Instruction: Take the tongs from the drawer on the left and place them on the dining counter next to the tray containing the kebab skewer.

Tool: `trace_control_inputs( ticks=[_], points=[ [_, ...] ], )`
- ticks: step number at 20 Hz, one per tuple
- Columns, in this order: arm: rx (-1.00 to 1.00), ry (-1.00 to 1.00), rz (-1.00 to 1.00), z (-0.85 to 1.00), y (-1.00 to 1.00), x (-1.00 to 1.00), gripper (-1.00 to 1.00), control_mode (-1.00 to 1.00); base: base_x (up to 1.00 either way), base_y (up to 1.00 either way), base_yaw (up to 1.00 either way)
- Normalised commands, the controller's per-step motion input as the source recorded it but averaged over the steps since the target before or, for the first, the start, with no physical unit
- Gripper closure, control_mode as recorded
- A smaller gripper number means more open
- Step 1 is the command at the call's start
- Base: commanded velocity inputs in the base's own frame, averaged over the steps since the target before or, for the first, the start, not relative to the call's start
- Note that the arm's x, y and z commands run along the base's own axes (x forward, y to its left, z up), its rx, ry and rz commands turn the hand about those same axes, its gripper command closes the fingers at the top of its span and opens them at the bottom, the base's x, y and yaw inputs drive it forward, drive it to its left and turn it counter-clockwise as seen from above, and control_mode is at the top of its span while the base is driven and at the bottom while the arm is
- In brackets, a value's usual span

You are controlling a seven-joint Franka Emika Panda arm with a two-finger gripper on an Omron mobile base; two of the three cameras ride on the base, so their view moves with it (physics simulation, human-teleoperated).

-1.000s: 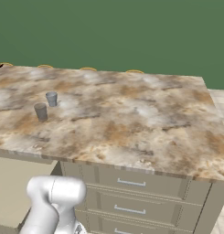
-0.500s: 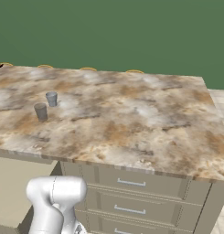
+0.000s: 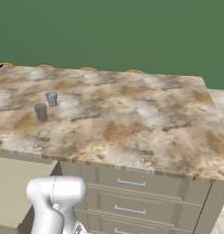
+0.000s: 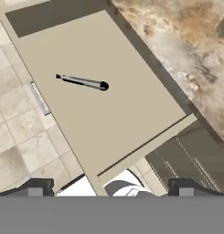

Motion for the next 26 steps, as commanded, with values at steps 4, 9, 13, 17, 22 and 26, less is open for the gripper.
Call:
trace_control_inputs(
  ticks=[4, 9, 13, 17, 22, 26],
  points=[
    [0.18, 0.02, -0.38, -0.34, 0.07, 0.09, -1.00, -1.00, 0.00, 0.00, 0.00],
    [0.15, 0.07, -0.45, -0.41, 0.23, 0.00, -1.00, -1.00, 0.00, 0.00, 0.00],
    [0.08, 0.12, -0.43, -0.44, 0.29, 0.00, -1.00, -1.00, 0.00, 0.00, 0.00],
    [0.11, 0.11, -0.41, -0.60, 0.28, 0.08, -1.00, -1.00, 0.00, 0.00, 0.00],
    [0.06, 0.07, -0.29, -0.62, 0.51, 0.12, -1.00, -1.00, 0.00, 0.00, 0.00],
    [0.06, 0.06, -0.23, -0.65, 0.47, 0.15, -1.00, -1.00, 0.00, 0.00, 0.00]
  ],
)
